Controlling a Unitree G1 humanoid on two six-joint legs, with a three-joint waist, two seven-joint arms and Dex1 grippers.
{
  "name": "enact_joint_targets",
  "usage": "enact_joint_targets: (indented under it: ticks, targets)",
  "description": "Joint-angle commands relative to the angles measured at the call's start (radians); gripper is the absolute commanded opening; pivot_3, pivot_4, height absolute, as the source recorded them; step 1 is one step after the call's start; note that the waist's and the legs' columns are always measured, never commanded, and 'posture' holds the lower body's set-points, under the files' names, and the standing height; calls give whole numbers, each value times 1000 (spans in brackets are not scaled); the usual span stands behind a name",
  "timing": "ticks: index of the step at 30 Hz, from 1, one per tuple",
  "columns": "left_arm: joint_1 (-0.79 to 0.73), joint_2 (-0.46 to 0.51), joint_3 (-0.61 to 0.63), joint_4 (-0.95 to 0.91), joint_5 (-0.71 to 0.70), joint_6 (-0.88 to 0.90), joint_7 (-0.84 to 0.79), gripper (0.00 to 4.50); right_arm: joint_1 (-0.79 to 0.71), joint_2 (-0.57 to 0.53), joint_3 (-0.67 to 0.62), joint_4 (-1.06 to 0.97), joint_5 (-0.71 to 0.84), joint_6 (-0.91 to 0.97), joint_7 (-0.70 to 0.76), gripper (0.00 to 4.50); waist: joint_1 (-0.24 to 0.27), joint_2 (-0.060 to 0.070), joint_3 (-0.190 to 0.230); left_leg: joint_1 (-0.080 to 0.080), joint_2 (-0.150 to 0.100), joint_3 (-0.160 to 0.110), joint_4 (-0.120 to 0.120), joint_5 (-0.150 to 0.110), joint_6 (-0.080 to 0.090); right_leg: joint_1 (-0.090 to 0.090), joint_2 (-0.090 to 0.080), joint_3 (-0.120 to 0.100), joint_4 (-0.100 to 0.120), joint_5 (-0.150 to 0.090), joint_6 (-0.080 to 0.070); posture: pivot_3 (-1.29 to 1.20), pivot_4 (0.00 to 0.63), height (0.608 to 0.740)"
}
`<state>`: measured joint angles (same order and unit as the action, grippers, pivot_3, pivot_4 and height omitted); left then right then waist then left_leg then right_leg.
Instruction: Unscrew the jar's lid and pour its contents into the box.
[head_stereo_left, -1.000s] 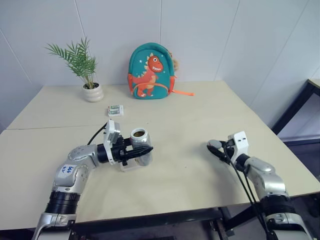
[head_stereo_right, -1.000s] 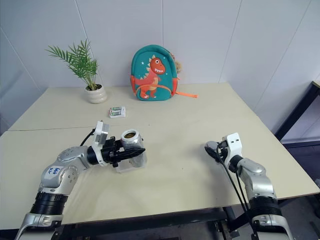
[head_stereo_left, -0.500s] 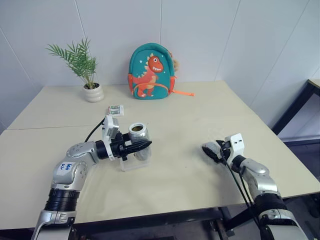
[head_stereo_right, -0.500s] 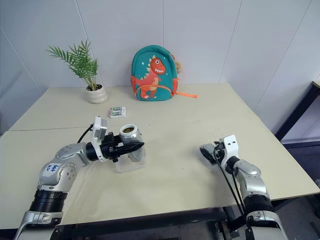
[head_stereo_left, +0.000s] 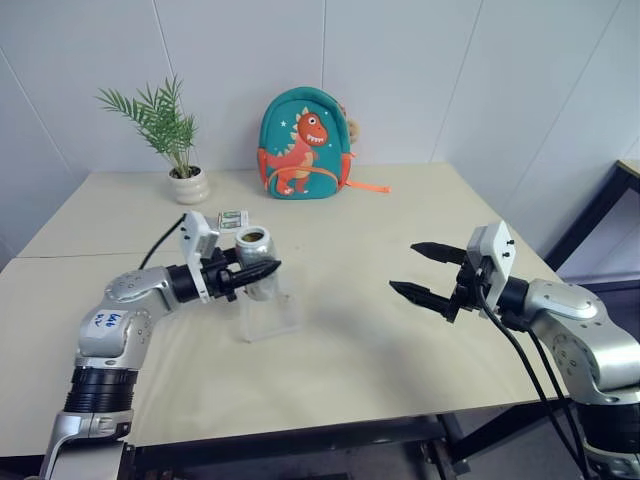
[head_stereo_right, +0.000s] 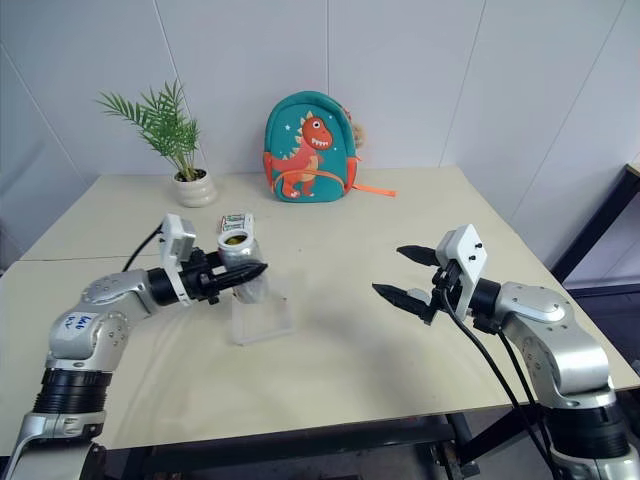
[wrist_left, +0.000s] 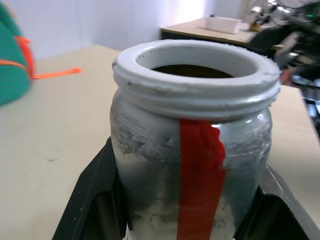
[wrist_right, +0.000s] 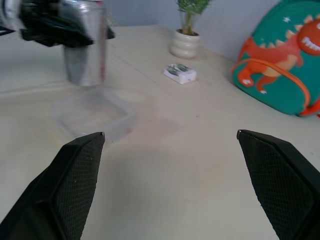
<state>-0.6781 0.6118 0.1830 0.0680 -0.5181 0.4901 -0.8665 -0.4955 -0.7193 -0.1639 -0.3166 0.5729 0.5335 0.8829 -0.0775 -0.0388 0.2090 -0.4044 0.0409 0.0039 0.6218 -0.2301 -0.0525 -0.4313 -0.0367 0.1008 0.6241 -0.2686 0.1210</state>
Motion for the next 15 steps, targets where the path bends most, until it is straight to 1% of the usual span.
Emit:
enact_joint_targets:
  ticks: [1,5,7,9,11,15]
  targets:
    - [-29,22,41,-10,-3,-6,33,2023,16,-49,-54,-78,42,20,11,4462,3,0,0,0,0,0,0,0,0,0,0,0,-1,0,0,0,150,740]
    - [-24,45,57,23,-29,66,40,2023,20,-56,-72,-114,88,18,20,4462,2,0,0,0,0,0,0,0,0,1,0,0,-2,0,0,0,150,740]
    - [-21,53,84,28,-90,140,14,2023,9,-63,-59,-132,111,25,39,4462,-1,0,0,0,0,0,0,0,0,0,0,0,-2,0,0,0,150,740]
    - [-30,43,123,33,-131,170,28,2023,-3,-65,-38,-140,115,24,49,4462,-2,0,0,0,0,0,0,0,0,0,0,0,-2,0,0,0,150,740]
    - [-26,52,109,51,-92,134,34,2023,-20,-50,-22,-136,111,22,38,4462,-2,0,0,0,0,0,0,0,0,0,0,0,-2,0,0,0,150,740]
    - [36,84,46,-21,-73,129,-37,2023,-42,2,33,-105,79,-12,29,4462,-3,0,0,0,0,0,0,0,0,1,0,0,-2,0,0,0,150,740]
